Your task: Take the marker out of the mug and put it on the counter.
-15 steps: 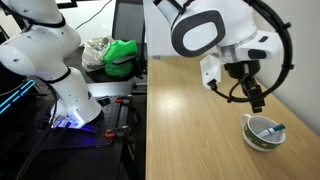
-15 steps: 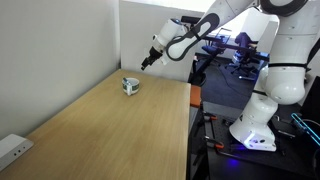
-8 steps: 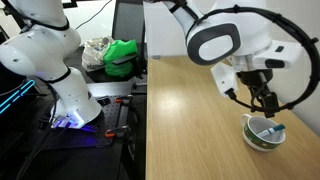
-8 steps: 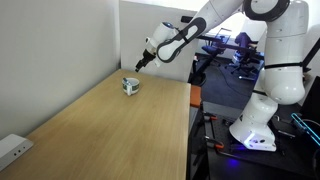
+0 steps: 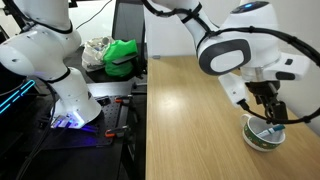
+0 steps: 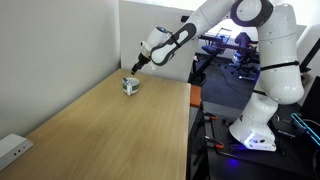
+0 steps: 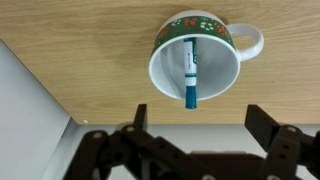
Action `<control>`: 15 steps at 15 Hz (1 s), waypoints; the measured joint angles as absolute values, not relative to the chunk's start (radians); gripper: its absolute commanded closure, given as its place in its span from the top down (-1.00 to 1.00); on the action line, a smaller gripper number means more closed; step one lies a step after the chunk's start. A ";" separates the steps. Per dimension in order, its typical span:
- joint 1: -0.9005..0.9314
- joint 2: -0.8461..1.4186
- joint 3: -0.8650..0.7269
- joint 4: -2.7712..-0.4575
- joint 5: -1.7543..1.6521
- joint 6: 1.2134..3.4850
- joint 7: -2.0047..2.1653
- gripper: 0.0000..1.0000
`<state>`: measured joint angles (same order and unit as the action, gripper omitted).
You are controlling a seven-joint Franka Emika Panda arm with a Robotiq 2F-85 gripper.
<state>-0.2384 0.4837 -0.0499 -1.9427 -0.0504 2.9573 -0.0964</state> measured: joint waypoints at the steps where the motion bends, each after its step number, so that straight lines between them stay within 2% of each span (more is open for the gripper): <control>1: -0.246 0.496 -0.043 -1.932 -0.049 2.957 -0.098 1.00; 6: -0.293 0.551 0.005 -1.891 -0.031 2.957 -0.140 0.98; 12: -0.331 0.607 0.034 -1.847 -0.022 2.956 -0.158 0.72; 15: -0.345 0.629 0.053 -1.832 -0.021 2.956 -0.176 0.67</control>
<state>-0.3453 0.6286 0.0528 -1.8323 -0.0215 2.9558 -0.1758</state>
